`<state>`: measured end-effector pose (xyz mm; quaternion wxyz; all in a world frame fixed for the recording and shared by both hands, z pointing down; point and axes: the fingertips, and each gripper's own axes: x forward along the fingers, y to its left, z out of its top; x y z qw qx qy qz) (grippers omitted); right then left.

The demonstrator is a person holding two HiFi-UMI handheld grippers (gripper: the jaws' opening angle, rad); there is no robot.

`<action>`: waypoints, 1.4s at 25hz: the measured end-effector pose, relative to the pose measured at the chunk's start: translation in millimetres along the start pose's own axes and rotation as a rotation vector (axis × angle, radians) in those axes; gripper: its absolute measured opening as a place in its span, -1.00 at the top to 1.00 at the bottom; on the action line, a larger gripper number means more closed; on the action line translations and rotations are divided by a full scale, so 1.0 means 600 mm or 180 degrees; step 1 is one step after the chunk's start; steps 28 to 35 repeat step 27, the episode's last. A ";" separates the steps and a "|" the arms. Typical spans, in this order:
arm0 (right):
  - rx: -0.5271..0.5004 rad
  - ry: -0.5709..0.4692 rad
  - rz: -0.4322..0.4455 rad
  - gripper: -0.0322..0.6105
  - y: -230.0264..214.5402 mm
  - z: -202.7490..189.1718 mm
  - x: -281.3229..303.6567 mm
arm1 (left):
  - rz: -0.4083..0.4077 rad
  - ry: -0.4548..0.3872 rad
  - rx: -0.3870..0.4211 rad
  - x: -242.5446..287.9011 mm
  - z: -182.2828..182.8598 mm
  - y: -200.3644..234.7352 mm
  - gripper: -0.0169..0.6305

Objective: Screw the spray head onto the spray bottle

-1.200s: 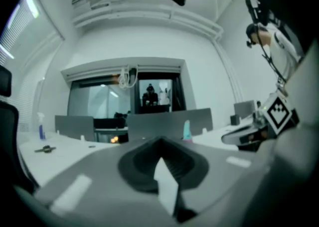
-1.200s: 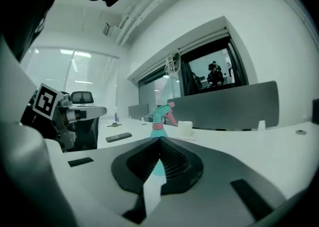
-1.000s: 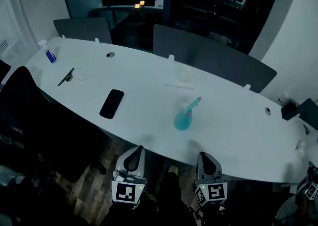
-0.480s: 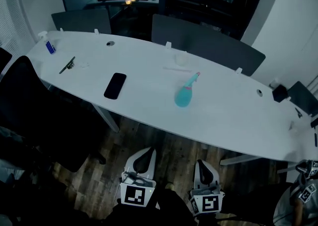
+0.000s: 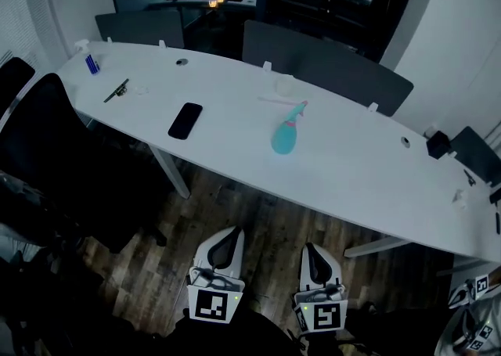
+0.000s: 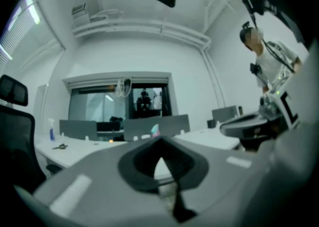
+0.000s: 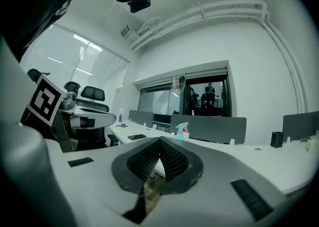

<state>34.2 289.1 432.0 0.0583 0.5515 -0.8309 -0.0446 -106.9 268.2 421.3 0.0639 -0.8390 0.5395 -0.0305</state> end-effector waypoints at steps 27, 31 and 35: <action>0.0029 -0.0109 0.0079 0.89 0.051 -0.005 -0.124 | -0.0002 -0.0033 0.0202 -0.124 0.023 -0.080 0.94; 0.0029 -0.0109 0.0079 0.89 0.051 -0.005 -0.124 | -0.0002 -0.0033 0.0202 -0.124 0.023 -0.080 0.94; 0.0029 -0.0109 0.0079 0.89 0.051 -0.005 -0.124 | -0.0002 -0.0033 0.0202 -0.124 0.023 -0.080 0.94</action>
